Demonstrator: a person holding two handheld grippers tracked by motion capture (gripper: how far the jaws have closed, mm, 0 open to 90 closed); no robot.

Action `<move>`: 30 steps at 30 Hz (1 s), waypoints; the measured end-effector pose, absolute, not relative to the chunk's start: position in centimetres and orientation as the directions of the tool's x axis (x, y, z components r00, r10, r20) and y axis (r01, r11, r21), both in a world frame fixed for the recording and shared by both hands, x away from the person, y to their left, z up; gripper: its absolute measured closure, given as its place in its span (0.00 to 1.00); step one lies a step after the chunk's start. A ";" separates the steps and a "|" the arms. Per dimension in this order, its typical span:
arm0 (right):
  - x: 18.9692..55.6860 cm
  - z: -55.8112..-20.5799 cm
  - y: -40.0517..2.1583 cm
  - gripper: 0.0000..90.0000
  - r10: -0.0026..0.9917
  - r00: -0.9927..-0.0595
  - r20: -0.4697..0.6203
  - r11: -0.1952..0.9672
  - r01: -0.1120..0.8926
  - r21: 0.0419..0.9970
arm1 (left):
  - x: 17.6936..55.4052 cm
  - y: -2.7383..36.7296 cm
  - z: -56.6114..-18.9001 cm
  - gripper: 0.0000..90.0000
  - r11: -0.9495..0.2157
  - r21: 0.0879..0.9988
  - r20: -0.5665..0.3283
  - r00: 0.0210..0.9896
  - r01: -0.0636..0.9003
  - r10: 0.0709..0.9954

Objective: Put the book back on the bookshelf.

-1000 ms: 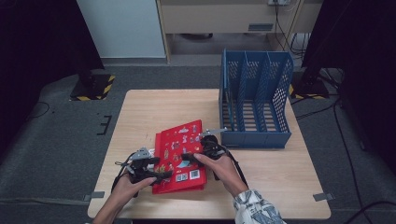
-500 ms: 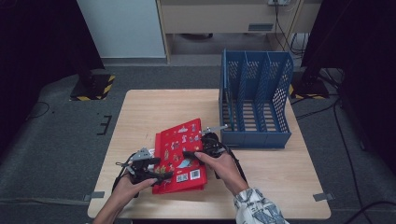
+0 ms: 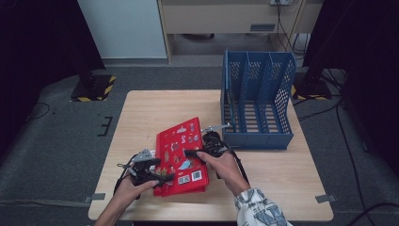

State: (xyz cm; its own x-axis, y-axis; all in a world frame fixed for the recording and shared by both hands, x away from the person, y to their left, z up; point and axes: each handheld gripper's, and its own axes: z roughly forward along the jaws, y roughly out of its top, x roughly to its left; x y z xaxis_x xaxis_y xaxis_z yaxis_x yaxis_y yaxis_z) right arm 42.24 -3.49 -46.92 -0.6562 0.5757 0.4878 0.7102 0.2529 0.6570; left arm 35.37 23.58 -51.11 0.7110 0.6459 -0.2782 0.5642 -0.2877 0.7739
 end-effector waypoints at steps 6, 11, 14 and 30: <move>42.2 -46.5 -3.5 0.64 0.568 -0.650 0.505 0.235 0.716 0.658 | 35.5 23.7 -51.0 0.00 -0.258 0.781 -0.286 0.693 0.569 0.662; 42.3 -46.2 -3.6 0.68 0.559 -0.645 0.521 0.210 0.718 0.663 | 35.4 23.7 -50.9 0.00 -0.251 0.791 -0.274 0.690 0.558 0.670; 42.2 -46.1 -3.7 0.70 0.553 -0.637 0.538 0.186 0.723 0.665 | 35.3 23.7 -50.8 0.00 -0.249 0.797 -0.264 0.689 0.550 0.675; 41.8 -44.9 -3.6 0.79 0.500 -0.664 0.555 0.150 0.698 0.700 | 35.6 24.4 -50.4 0.00 -0.183 0.812 -0.290 0.655 0.555 0.698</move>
